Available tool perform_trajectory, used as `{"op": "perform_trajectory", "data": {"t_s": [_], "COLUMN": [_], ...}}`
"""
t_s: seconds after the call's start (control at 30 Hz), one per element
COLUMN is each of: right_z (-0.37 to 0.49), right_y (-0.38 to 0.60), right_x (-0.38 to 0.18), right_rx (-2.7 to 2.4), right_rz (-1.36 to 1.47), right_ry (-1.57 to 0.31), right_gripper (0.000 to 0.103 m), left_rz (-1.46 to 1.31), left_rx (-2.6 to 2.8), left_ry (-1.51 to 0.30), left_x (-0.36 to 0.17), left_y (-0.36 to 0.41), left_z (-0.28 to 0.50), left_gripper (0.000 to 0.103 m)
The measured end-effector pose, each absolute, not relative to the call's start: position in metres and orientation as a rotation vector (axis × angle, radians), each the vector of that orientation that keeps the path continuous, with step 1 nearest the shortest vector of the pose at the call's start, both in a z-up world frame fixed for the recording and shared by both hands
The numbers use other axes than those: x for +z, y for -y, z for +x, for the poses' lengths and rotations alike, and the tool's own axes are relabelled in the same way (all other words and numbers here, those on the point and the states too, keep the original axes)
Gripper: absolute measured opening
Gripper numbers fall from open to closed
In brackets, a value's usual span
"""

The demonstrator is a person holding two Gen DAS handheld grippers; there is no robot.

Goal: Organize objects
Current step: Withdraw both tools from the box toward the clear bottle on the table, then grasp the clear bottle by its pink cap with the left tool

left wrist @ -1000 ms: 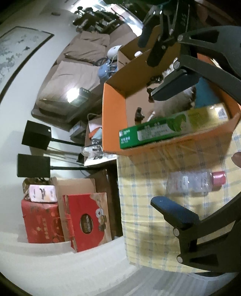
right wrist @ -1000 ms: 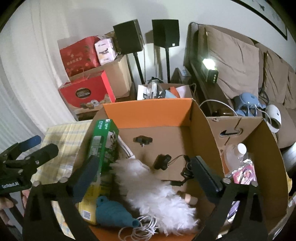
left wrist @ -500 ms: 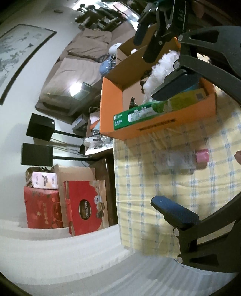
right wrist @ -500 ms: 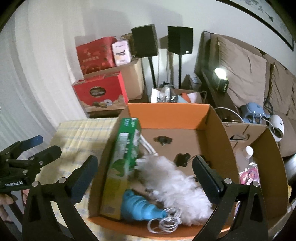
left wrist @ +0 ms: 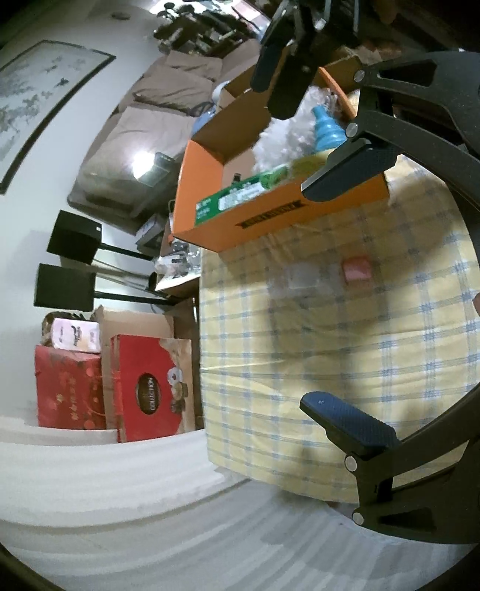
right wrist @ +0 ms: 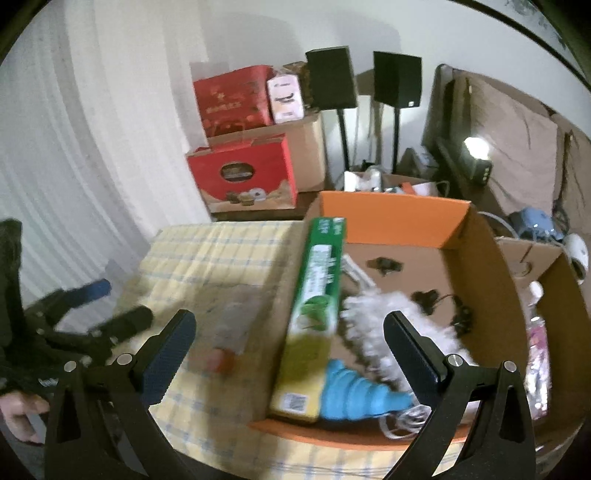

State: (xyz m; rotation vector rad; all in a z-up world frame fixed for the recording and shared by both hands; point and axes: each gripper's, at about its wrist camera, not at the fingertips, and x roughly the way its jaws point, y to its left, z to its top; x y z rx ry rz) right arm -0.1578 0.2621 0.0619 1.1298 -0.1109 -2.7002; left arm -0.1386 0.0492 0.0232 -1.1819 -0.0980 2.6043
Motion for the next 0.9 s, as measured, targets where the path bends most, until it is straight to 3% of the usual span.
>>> {"op": "perform_trajectory", "data": {"t_s": [0.37,0.43,0.53,0.77,0.9], "right_z": [-0.143,-0.143,-0.146,-0.154,-0.156], "right_y": [-0.236,-0.23,-0.224,-0.23,-0.234], "right_x": [0.057,0.056,0.054,0.049,0.045], "right_rx": [-2.688,-2.674,-2.666,-2.635,-2.622], "right_rz": [1.076,1.077,1.089,1.094,1.108], "right_ry": [0.182,0.168,0.142,0.22,0.233], "right_gripper": [0.103,0.103,0.101,0.071,0.068], "left_rz": [-1.266,-1.262,-1.261,-1.258,-1.288], "left_rx": [2.514,2.516,2.516,2.494,2.449], "left_ry": [0.137,0.131,0.139,0.129,0.135], "left_x": [-0.03,-0.035,-0.041,-0.054,-0.064], "left_y": [-0.053,-0.056,-0.06,-0.075,-0.086], "left_z": [-0.132,-0.131,-0.133,-0.139,-0.144], "left_gripper": [0.093,0.084,0.078,0.056,0.051]}}
